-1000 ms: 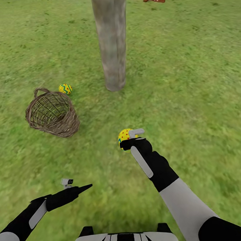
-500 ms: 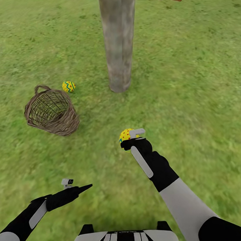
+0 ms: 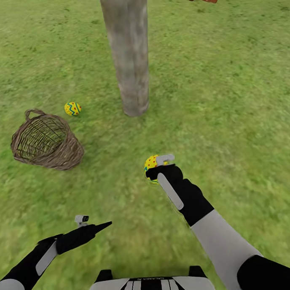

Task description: Take the three Easter eggs out of the wicker basket on the lawn in the garden, then place them on the lawn next to a single tree (choose any tree) so that all three eggs are next to the same tree and none are left in the basket.

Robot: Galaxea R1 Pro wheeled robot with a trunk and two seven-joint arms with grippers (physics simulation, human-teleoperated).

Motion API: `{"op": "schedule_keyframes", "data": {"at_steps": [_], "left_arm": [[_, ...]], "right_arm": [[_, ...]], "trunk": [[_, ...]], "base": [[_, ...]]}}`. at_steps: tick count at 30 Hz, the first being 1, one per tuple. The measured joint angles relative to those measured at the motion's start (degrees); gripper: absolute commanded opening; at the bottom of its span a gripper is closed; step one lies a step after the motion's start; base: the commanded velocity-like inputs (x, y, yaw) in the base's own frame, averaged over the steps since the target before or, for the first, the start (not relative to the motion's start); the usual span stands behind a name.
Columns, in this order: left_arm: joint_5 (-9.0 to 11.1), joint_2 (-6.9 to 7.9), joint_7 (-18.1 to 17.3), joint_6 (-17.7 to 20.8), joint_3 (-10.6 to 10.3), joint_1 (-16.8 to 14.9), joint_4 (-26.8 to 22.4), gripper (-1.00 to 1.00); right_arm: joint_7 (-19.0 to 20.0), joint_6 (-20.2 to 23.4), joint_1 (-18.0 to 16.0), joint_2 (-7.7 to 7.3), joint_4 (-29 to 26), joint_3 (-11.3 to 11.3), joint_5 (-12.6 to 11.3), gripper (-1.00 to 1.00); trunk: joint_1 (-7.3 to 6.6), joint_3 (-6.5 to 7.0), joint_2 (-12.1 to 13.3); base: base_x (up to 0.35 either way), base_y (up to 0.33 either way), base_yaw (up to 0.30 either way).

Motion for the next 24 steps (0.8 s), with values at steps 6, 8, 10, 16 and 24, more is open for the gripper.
{"op": "schedule_keyframes", "data": {"at_steps": [6, 8, 10, 16, 24], "left_arm": [[-0.04, -0.04, -0.03, -0.08, 0.0, 0.0, 0.01, 1.0], [-0.03, -0.03, -0.08, 0.0, 0.0, 0.0, 0.0, 1.0], [-0.03, 0.02, -0.08, 0.01, 0.01, 0.01, -0.01, 1.0], [0.02, 0.0, -0.08, 0.01, 0.01, 0.01, -0.02, 1.0], [0.05, 0.06, -0.08, 0.01, 0.02, 0.02, -0.02, 1.0]], "right_arm": [[-0.44, 4.43, -1.31, 0.0, -2.11, -0.05, -0.37, -1.0], [-0.43, 4.59, -1.3, 0.0, -3.47, -0.07, -0.4, -1.0], [-0.44, 4.53, -1.31, 0.0, -3.67, 0.05, -0.43, -1.0], [-0.61, 4.69, -1.31, 0.0, -4.79, 0.12, 0.03, -1.0], [-0.7, 4.59, -1.31, 0.0, -4.75, 0.29, 0.18, -1.0]], "trunk": [[0.0, 0.0, 0.0], [0.0, -0.01, 0.0], [0.0, -0.11, 0.0], [0.0, -0.51, 0.0], [0.0, -1.06, 0.0]], "base": [[0.203, -0.288, 0.0], [0.206, -0.285, 0.061], [0.206, -0.285, 0.146], [0.206, -0.284, 0.176], [0.224, -0.241, 0.179]]}}
